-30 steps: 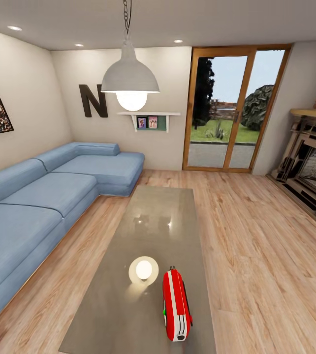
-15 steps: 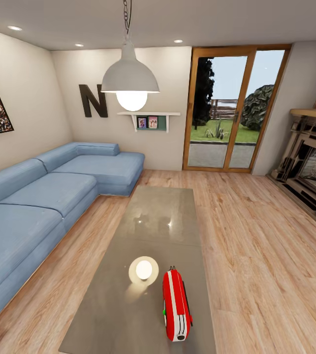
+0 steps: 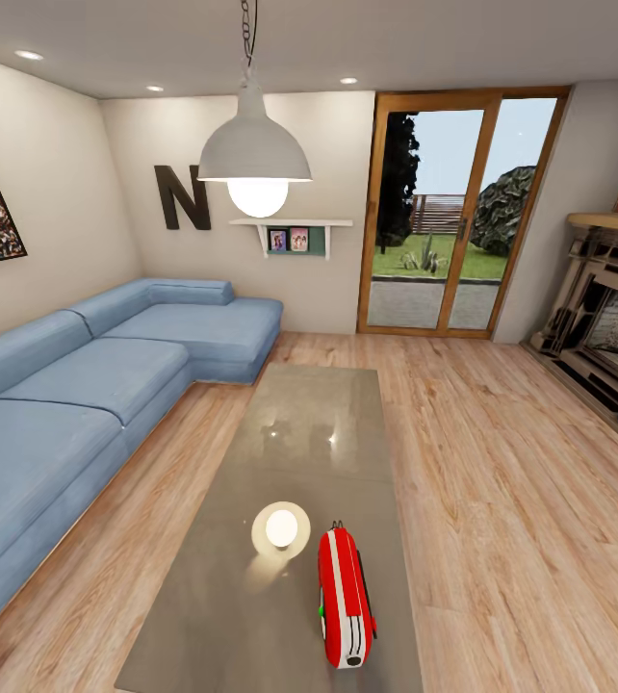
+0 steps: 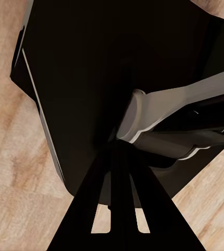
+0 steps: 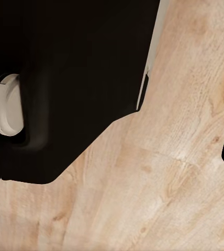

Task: Turn on the radio receiver that's on the table in the living room.

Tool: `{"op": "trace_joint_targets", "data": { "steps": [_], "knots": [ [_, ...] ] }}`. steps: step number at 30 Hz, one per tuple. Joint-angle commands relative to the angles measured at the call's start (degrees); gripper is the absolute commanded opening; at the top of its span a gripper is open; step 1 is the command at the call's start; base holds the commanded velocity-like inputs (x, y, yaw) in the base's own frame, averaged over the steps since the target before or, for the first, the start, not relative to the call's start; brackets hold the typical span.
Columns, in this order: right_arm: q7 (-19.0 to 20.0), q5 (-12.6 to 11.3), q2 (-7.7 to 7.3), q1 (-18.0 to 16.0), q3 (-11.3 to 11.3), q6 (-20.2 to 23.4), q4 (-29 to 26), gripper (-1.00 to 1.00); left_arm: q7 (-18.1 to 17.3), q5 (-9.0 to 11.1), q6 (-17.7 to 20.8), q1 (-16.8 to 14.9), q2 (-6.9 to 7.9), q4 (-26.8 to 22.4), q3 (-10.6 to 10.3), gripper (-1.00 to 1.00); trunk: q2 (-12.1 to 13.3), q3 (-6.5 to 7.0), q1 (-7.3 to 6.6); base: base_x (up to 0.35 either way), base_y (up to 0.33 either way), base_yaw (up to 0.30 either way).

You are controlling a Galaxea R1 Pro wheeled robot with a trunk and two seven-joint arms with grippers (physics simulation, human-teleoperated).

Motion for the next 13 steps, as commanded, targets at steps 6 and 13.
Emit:
{"op": "trace_joint_targets", "data": {
  "steps": [6, 13],
  "knots": [
    [0.0, 0.0, -0.01, 0.0, 0.0, 0.0, 0.0, 1.0, 0.0, 0.0, 0.0, 0.0, 0.0, 0.0, 0.0, -1.0, 0.0, 0.0, 0.0, 0.0, 0.0, 0.0],
    [0.0, 0.0, 0.01, 0.0, 0.0, 0.0, 0.0, 1.0, 0.0, 0.0, 0.0, 0.0, 0.0, 0.0, 0.0, -1.0, 0.0, 0.0, 0.0, 0.0, 0.0, 0.0]
  ]
}}
